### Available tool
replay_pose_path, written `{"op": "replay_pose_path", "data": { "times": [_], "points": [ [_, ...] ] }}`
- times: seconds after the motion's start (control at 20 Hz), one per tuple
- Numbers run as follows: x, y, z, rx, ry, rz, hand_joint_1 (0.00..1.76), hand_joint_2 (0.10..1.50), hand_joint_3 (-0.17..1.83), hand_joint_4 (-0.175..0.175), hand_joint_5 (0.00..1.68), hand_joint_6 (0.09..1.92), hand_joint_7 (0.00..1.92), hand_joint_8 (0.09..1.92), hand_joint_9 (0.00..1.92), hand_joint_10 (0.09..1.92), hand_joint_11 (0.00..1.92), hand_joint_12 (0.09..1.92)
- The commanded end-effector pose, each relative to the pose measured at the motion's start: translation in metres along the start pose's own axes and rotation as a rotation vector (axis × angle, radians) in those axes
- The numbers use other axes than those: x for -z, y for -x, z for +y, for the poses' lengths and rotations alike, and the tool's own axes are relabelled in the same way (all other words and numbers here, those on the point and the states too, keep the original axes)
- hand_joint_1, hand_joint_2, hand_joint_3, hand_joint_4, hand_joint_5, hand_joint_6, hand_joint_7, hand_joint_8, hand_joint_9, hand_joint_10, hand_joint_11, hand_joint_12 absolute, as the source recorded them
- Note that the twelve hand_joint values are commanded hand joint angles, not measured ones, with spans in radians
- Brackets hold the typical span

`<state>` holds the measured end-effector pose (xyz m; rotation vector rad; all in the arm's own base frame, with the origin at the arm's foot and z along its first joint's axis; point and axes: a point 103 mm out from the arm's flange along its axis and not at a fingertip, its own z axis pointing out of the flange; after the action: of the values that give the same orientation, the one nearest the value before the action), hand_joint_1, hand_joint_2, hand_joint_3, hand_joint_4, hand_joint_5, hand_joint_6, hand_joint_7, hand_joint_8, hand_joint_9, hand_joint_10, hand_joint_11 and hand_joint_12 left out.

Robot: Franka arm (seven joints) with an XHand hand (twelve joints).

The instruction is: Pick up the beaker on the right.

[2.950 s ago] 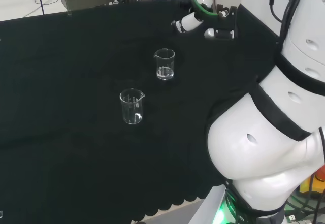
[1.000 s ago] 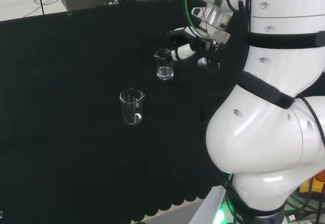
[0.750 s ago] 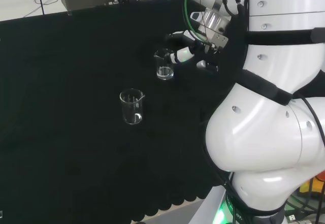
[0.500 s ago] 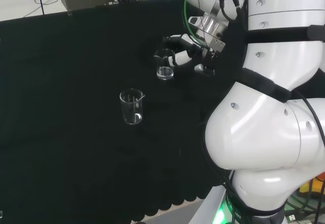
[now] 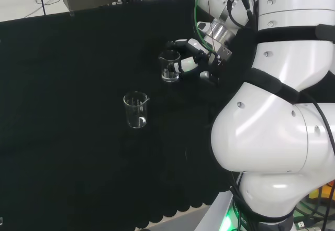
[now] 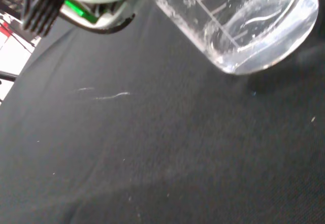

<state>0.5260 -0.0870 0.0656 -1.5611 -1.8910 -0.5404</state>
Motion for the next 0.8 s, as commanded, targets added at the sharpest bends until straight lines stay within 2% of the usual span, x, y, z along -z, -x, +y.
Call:
{"op": "replay_pose_path", "data": {
  "times": [0.05,0.3,0.8],
  "points": [
    [-0.012,0.000,0.002,0.018,0.003,0.053,0.96,0.52,0.64,-0.021,0.53,0.09,0.34,0.70,0.43,0.62,0.00,1.40],
    [-0.017,-0.001,0.005,0.027,0.001,0.065,0.97,0.50,0.67,-0.021,0.53,0.09,0.34,0.70,0.45,0.60,0.01,1.40],
    [-0.027,0.005,0.014,0.008,0.009,0.110,0.97,0.50,0.68,-0.021,0.50,0.09,0.32,0.69,0.43,0.58,0.01,1.40]
  ]
}}
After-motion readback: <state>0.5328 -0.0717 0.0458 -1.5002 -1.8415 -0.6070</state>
